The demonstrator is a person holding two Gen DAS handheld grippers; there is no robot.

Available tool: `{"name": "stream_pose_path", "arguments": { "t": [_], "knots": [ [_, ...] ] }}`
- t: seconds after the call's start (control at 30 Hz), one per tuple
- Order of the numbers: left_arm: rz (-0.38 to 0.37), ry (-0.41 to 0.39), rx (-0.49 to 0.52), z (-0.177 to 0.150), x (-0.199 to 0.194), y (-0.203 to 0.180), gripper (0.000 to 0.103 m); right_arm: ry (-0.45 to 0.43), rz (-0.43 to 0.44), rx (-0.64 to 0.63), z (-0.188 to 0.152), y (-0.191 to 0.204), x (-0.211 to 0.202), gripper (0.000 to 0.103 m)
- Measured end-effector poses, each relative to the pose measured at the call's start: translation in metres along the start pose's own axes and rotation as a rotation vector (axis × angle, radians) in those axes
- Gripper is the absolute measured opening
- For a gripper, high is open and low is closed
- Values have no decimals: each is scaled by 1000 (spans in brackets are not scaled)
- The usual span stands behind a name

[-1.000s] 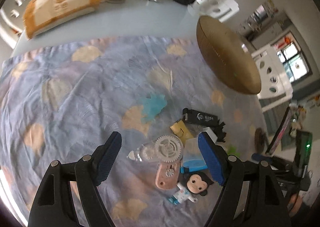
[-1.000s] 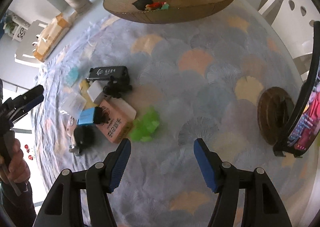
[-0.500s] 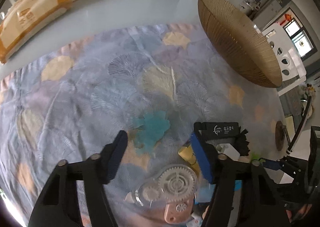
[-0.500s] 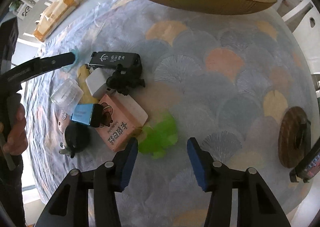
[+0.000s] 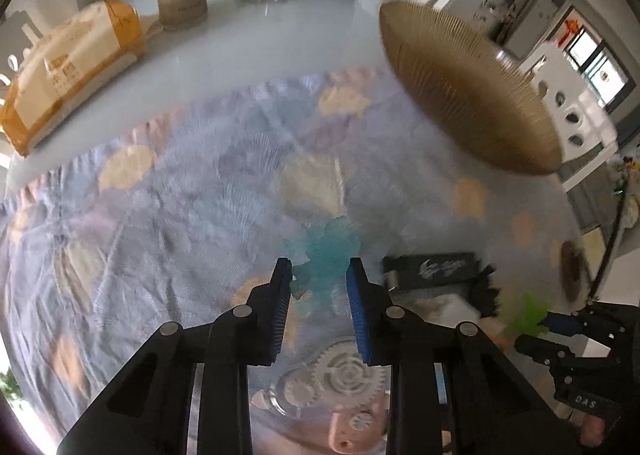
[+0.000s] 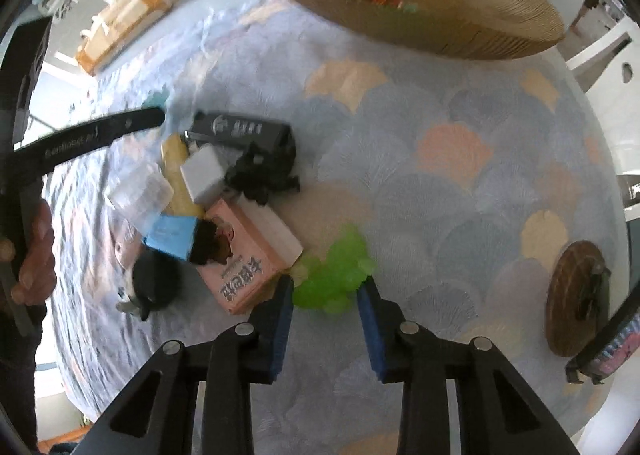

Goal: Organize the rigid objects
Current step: 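Grasp the light-blue translucent figure with the left tool while the right grasps the lime-green figure, then lower both figures into the brown bowl and open both tools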

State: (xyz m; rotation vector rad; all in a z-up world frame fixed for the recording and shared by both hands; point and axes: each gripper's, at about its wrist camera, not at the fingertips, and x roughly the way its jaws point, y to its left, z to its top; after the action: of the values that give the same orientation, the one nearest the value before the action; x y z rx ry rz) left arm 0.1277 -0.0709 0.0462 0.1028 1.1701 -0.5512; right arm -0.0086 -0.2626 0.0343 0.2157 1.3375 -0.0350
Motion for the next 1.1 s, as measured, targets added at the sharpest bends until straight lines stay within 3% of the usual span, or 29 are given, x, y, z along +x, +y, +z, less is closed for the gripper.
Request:
{"name": "stream_pose_path", "arguments": {
  "t": [0.2,0.4,0.7,0.77,0.87,1.1],
  "knots": [
    [-29,-116,34,20,-49,-19,25,-125,27,47,21,-11,-44,32],
    [-146,-230,85,45,-89,-54,25,-271,38,60,37,-19,-97,32],
    [-201,-324,140,106,-105,-97,25,-431,41,115,85,-40,-149,32],
    [-183,-306,157,115,-93,-105,25,-436,20,128,92,-45,-147,32],
    [-177,-215,153,123,-53,-116,25,-381,20,174,104,-57,-124,32],
    [-160,-60,154,118,12,-132,26,-272,-19,215,122,-78,-77,32]
  ]
}}
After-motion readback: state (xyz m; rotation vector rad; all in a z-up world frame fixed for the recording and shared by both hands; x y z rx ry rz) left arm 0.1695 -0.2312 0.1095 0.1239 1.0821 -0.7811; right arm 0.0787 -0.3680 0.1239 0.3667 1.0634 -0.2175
